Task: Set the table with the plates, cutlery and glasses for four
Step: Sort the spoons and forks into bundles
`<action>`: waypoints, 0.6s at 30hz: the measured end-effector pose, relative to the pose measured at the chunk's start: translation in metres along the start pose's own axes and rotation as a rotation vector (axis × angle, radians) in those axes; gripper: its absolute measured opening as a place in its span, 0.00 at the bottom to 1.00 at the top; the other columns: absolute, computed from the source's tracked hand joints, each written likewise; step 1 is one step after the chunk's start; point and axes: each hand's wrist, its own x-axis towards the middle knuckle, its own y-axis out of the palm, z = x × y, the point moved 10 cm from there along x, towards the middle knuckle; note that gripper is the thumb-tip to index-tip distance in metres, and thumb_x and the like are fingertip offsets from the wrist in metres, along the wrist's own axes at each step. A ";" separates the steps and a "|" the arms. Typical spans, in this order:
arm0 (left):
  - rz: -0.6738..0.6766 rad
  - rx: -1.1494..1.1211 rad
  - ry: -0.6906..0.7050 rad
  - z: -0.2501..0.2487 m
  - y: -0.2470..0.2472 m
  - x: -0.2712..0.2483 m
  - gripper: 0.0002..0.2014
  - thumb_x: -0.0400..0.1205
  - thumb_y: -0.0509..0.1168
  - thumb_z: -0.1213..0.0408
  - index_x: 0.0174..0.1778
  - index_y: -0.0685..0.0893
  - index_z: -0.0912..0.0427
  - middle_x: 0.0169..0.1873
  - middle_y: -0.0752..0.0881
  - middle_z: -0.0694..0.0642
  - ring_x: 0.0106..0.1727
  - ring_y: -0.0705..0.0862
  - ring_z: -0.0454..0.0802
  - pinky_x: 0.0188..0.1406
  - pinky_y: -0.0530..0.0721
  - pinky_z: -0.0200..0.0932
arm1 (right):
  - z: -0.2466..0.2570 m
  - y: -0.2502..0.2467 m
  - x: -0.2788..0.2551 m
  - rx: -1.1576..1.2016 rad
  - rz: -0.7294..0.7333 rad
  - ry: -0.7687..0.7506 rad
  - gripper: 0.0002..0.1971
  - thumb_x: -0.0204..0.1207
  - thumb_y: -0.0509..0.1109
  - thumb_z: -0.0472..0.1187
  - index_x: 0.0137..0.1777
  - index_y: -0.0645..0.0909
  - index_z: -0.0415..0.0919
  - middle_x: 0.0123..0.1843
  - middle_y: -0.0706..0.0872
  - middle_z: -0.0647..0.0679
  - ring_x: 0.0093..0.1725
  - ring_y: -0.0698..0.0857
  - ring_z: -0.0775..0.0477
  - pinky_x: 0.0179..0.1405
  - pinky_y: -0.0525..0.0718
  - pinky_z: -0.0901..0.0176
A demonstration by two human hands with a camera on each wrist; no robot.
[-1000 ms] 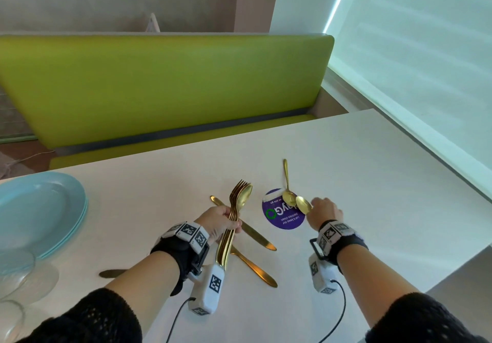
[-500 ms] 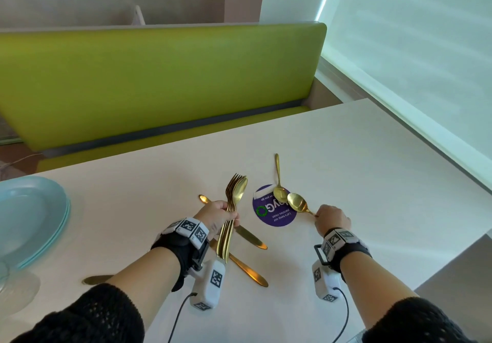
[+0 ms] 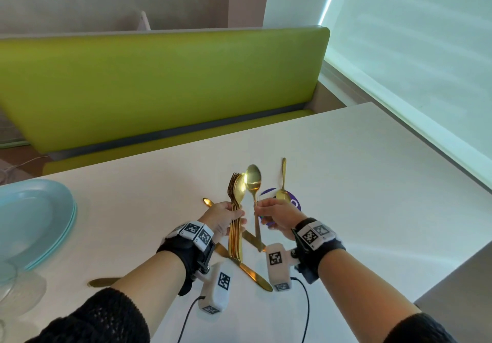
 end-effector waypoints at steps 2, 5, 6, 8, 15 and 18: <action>0.010 0.000 0.004 -0.002 -0.001 -0.002 0.03 0.83 0.62 0.73 0.44 0.78 0.63 0.41 0.83 0.58 0.39 0.84 0.50 0.31 0.87 0.42 | -0.006 0.015 0.002 0.033 0.055 0.024 0.08 0.78 0.68 0.35 0.38 0.81 0.44 0.34 0.83 0.52 0.30 0.77 0.56 0.31 0.73 0.65; 0.035 -0.001 0.019 -0.005 -0.003 -0.007 0.03 0.83 0.62 0.71 0.51 0.79 0.64 0.40 0.84 0.59 0.37 0.85 0.50 0.27 0.86 0.41 | -0.010 0.030 0.003 0.032 0.091 0.039 0.07 0.78 0.68 0.37 0.39 0.81 0.45 0.35 0.84 0.53 0.30 0.77 0.57 0.31 0.72 0.65; 0.039 0.006 0.022 -0.005 -0.004 -0.007 0.04 0.83 0.62 0.71 0.51 0.79 0.64 0.39 0.84 0.59 0.38 0.84 0.51 0.29 0.85 0.42 | -0.010 0.032 0.003 0.029 0.092 0.042 0.06 0.78 0.68 0.38 0.39 0.81 0.45 0.35 0.84 0.52 0.29 0.77 0.57 0.31 0.73 0.65; 0.043 0.010 0.025 -0.006 -0.006 -0.008 0.04 0.83 0.61 0.70 0.52 0.80 0.63 0.39 0.84 0.59 0.39 0.84 0.51 0.35 0.84 0.44 | -0.008 0.035 0.002 0.003 0.087 0.033 0.06 0.78 0.69 0.38 0.39 0.81 0.46 0.36 0.84 0.52 0.29 0.78 0.57 0.31 0.73 0.66; 0.057 0.012 0.009 -0.007 -0.008 -0.012 0.06 0.83 0.63 0.68 0.53 0.80 0.65 0.36 0.84 0.60 0.34 0.84 0.53 0.26 0.86 0.42 | 0.011 0.034 0.003 -0.217 -0.006 -0.059 0.07 0.76 0.71 0.39 0.37 0.81 0.48 0.33 0.84 0.55 0.28 0.77 0.59 0.28 0.72 0.69; 0.043 0.031 0.004 -0.007 -0.010 -0.011 0.05 0.83 0.63 0.66 0.50 0.81 0.64 0.36 0.84 0.59 0.34 0.83 0.51 0.30 0.84 0.42 | 0.015 0.036 0.004 -0.268 0.003 -0.079 0.06 0.75 0.72 0.40 0.37 0.83 0.48 0.35 0.85 0.54 0.28 0.76 0.59 0.26 0.72 0.70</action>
